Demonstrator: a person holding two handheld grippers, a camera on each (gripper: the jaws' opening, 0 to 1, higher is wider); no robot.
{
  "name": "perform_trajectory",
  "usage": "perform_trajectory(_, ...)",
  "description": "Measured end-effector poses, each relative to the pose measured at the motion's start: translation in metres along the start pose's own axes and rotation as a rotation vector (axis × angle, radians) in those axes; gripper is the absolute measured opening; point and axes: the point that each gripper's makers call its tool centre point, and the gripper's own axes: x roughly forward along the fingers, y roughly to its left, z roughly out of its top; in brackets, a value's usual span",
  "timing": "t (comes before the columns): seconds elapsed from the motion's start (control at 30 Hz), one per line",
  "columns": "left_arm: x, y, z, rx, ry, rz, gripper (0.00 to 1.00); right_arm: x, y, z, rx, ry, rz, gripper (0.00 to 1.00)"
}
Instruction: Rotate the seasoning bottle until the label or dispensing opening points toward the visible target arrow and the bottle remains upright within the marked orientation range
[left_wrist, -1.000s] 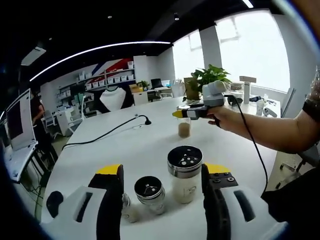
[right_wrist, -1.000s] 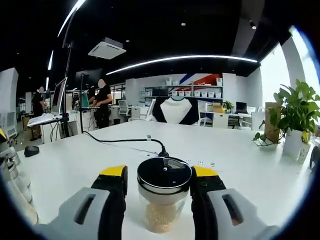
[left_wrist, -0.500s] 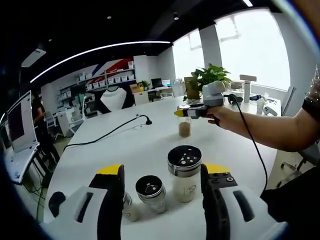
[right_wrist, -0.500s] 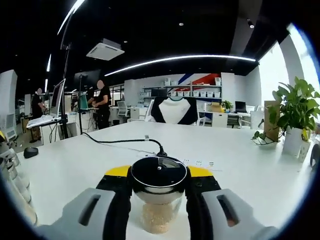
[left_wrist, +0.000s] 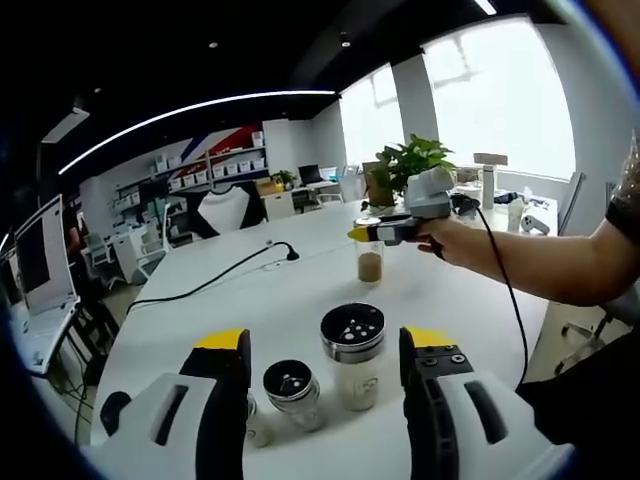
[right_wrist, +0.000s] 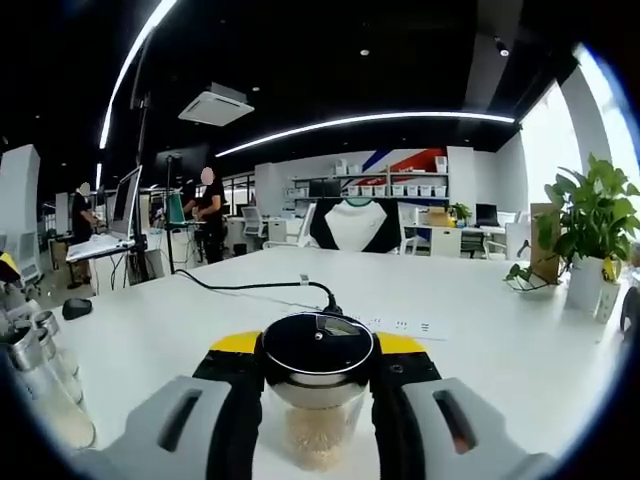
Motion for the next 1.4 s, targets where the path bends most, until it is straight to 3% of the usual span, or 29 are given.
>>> perform_trajectory(0.43, -0.003, -0.036, 0.015, 0.019, -0.058, -0.084, 0.62, -0.06, 0.045, -0.003, 0.007, 0.013, 0.089, 0.38)
perform_trajectory(0.73, 0.006, -0.095, 0.009, 0.038, -0.052, -0.225, 0.61, -0.105, 0.086, -0.003, 0.032, 0.008, 0.178, 0.38)
perform_trajectory(1.0, 0.013, -0.11, 0.003, 0.032, -0.035, -0.281, 0.6, -0.129, 0.1, 0.0, 0.041, -0.002, 0.211, 0.38)
perform_trajectory(1.27, 0.031, -0.13, -0.011, 0.007, 0.003, -0.355, 0.59, -0.157, 0.128, 0.01, 0.059, -0.013, 0.317, 0.38)
perform_trajectory(1.4, 0.034, -0.132, -0.012, 0.002, 0.009, -0.364, 0.59, -0.161, 0.132, 0.012, 0.051, -0.014, 0.334, 0.38)
